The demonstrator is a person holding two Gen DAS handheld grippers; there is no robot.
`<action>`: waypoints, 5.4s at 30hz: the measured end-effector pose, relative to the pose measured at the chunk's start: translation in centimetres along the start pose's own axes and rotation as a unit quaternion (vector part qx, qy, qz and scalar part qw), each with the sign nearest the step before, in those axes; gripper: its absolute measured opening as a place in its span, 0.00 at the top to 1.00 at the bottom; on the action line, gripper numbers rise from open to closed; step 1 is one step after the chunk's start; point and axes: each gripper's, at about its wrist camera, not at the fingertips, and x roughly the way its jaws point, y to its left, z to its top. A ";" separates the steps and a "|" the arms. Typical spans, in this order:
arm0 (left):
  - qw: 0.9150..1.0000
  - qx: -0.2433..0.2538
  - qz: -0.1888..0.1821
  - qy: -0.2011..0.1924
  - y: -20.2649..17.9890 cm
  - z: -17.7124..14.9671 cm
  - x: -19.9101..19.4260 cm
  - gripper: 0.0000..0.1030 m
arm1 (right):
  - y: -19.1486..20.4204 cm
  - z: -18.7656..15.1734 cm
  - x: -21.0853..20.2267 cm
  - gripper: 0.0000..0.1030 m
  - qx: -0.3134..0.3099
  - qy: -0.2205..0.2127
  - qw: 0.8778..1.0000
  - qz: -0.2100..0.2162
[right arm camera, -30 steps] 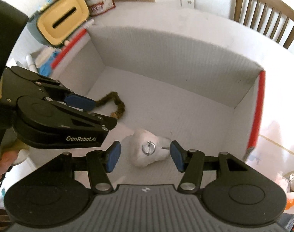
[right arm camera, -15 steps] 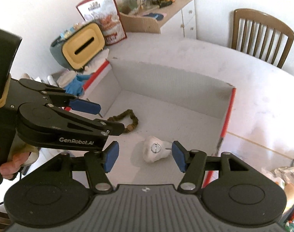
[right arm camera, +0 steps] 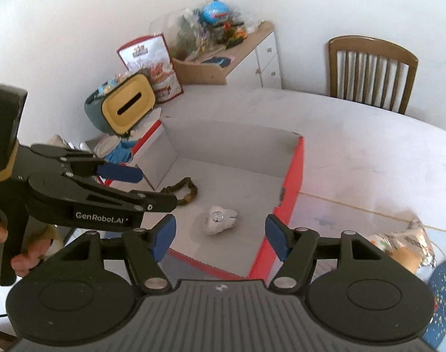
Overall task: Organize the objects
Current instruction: 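Move both tools back toward the item pile on the blue mat, then grasp the white snack bag with the left tool while the right tool grasps the green tassel plush, then carry the snack bag with the left tool while the right tool carries the green plush into the box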
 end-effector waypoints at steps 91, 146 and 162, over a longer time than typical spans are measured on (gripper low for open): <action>0.997 0.012 0.002 0.070 -19.4 -0.7 13.9 0.51 | -19.4 -14.7 1.2 0.23 -0.035 0.049 0.988 -0.142; 0.998 -0.045 -0.037 0.013 -6.6 1.6 0.2 0.69 | -4.8 -2.8 -6.0 0.30 -0.073 -0.019 0.993 -0.092; 0.997 -0.070 0.000 0.012 2.0 2.0 0.5 0.69 | 1.5 1.6 0.2 0.30 -0.097 -0.019 0.992 -0.075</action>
